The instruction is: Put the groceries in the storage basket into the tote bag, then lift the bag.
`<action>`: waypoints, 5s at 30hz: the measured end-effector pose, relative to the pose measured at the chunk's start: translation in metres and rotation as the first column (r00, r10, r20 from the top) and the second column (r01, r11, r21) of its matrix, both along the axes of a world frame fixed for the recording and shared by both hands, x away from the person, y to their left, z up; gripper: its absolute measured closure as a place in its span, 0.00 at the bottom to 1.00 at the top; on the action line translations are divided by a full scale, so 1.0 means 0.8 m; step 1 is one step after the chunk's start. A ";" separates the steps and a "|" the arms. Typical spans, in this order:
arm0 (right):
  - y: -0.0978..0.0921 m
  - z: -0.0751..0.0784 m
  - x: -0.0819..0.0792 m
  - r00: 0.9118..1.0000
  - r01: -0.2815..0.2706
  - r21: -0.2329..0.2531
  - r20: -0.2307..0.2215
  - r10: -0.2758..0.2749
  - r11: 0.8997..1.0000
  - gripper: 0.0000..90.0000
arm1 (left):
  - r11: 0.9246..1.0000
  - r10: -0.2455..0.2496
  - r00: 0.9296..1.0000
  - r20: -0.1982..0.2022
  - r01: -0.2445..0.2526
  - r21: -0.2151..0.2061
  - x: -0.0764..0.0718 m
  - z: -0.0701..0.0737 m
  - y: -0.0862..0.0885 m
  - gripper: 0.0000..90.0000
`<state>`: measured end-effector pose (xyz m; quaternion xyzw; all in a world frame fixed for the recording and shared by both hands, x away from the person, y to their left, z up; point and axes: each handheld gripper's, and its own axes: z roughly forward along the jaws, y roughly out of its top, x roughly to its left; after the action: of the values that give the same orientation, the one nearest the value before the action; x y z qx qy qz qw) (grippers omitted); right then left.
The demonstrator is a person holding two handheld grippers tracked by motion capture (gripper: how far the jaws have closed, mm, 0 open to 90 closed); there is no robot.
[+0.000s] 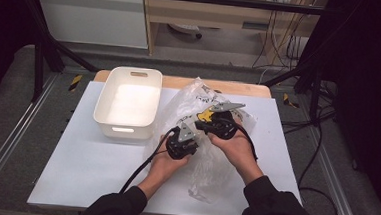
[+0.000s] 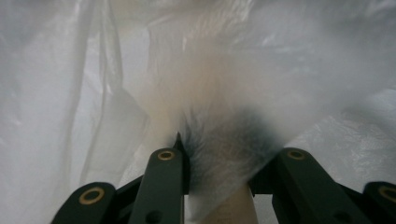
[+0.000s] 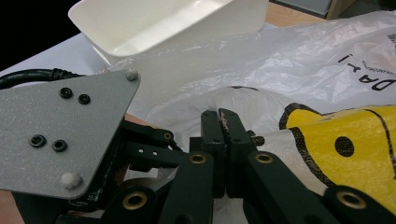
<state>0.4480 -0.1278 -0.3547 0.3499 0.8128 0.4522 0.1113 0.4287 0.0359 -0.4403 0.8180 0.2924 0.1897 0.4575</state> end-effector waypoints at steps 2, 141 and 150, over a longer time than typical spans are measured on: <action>-0.001 -0.002 0.000 1.000 -0.001 -0.002 -0.001 0.001 1.000 1.00 | 1.000 0.000 1.000 -0.001 0.000 0.000 0.000 -0.001 0.000 0.78; -0.131 -0.097 -0.141 0.934 0.337 -0.117 -0.079 -0.347 0.934 0.09 | 0.955 0.293 0.954 0.066 -0.288 -0.073 -0.103 0.035 0.192 0.28; -0.110 -0.113 -0.138 0.948 0.272 -0.175 -0.119 -0.295 0.946 0.09 | 0.951 0.301 0.952 0.052 -0.297 -0.082 -0.095 0.036 0.193 0.28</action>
<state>0.3377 -0.2154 -0.4449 0.4852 0.7927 0.3399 0.1438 0.3525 0.1903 -0.4114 0.7404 0.4048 0.2721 0.4624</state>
